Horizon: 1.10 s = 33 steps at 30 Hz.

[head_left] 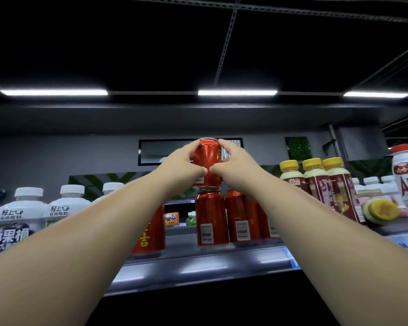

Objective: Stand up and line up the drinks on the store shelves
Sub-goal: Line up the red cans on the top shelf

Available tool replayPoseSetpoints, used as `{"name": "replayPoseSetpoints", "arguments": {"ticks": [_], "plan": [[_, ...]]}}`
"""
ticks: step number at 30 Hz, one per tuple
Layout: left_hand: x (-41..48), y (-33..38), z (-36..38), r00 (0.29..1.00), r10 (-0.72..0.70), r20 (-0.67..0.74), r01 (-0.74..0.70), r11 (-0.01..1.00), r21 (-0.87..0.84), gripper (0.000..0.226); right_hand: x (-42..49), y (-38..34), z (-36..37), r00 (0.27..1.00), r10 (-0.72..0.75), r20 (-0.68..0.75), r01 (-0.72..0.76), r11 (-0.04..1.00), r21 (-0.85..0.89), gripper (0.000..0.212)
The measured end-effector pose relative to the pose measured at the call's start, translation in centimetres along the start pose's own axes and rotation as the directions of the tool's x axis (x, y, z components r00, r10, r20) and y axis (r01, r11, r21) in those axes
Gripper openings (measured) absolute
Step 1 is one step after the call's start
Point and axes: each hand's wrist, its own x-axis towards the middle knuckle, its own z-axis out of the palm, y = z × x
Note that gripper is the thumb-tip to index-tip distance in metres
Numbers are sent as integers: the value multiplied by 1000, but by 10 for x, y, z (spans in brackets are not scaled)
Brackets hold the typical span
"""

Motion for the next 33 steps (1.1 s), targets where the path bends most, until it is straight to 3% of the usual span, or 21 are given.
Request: {"name": "replayPoseSetpoints", "arguments": {"ticks": [4, 8, 10, 15, 19, 22, 24, 28, 30, 33], "plan": [[-11, 5, -12, 988, 106, -112, -103, 994, 36, 81, -5, -8, -3, 996, -76, 42, 72, 993, 97, 73], [-24, 2, -34, 972, 64, -227, -53, 997, 51, 102, -15, -25, -1, 977, -206, 53, 198, 972, 126, 64], [-37, -5, -44, 966, 59, -252, -59, 998, 8, 99, -19, -33, 1, 968, -248, 43, 241, 962, 125, 61], [-68, -13, -50, 983, 92, -159, -94, 996, 0, 96, -17, -45, 7, 965, -183, 188, 145, 969, 198, 74], [-79, -16, -47, 991, 120, -59, -114, 988, 100, 103, -13, -50, 13, 933, -168, 317, 118, 978, 172, 51], [-83, -26, -59, 994, 94, 48, -101, 979, 175, 108, -11, -48, 10, 921, -132, 367, 78, 984, 159, 48], [-84, -35, -68, 992, 46, 116, -85, 928, 362, 114, -10, -48, 10, 916, -90, 391, 59, 994, 91, 48], [-85, -46, -72, 975, -96, 200, -88, 658, 748, 119, -2, -49, 15, 898, -3, 440, 44, 996, -81, 43], [-85, -49, -72, 976, -98, 193, -99, 589, 802, 112, 5, -46, 18, 889, 35, 456, 36, 989, -145, 40], [-87, -52, -72, 979, -80, 186, -107, 580, 808, 102, 16, -42, 25, 872, 75, 483, 42, 973, -227, 41]]}}
